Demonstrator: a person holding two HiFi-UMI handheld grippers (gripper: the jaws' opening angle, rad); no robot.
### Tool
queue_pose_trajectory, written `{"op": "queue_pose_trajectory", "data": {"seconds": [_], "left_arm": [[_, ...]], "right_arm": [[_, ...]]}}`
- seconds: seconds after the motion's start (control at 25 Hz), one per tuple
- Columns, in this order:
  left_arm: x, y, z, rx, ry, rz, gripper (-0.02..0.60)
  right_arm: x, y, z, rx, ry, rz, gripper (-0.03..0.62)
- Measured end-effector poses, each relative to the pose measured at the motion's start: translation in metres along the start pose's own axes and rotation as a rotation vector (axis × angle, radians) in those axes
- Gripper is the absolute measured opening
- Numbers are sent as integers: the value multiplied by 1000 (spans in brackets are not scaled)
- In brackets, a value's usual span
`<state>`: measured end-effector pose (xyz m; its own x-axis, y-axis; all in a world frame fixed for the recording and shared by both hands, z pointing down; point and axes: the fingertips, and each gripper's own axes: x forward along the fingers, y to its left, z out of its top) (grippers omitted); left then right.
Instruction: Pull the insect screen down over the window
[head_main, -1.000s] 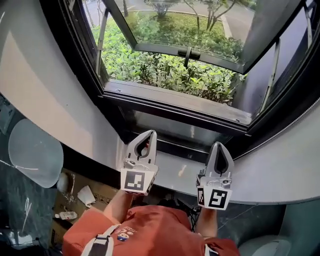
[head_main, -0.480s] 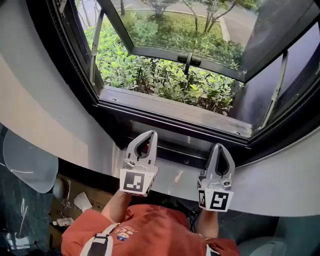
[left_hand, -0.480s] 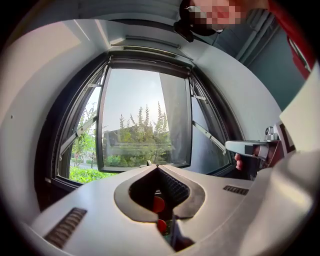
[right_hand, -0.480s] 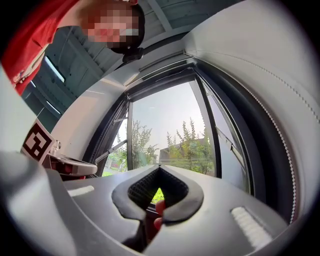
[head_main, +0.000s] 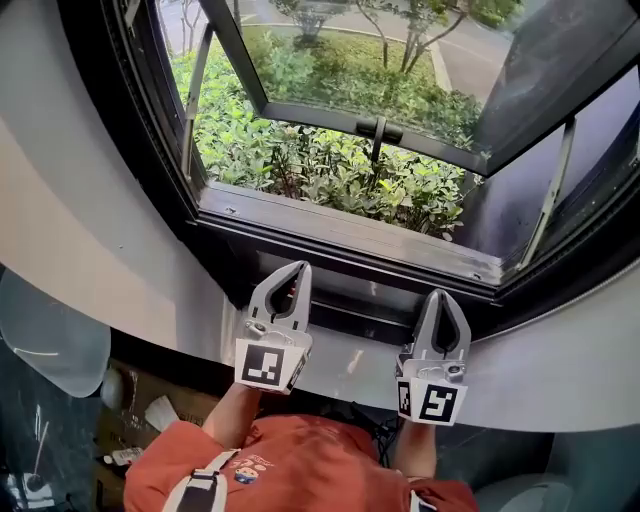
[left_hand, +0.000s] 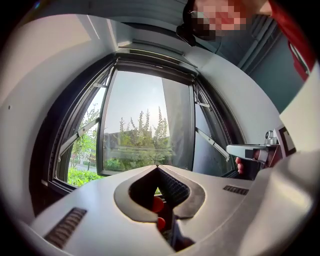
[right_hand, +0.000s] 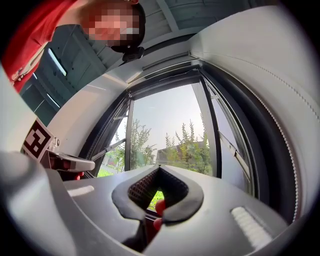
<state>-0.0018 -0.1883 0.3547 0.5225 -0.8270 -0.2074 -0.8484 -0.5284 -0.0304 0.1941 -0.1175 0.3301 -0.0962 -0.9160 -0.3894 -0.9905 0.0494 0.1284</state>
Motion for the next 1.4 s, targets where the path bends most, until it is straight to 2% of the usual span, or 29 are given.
{"op": "queue_pose_trajectory", "data": {"seconds": [0.28,0.56,0.8,1.0,1.4], "left_arm": [[5,10,19,29,-26,8,5],[12,27,53,56,-97,23,5],[22,45,99,129,-201,52,5],[31,61,138,162,-303,83,5],[42,73,208,244,-452,91,5]], "right_arm": [[19,-2,27,-46,-73,-1,9],[41,-5,69,-133,-169,5,9],[63,-11,119,-237,-271,17,9],[79,-15,156,-314,-346,16,9],[101,-22,218,-414,-448,5,9]]}}
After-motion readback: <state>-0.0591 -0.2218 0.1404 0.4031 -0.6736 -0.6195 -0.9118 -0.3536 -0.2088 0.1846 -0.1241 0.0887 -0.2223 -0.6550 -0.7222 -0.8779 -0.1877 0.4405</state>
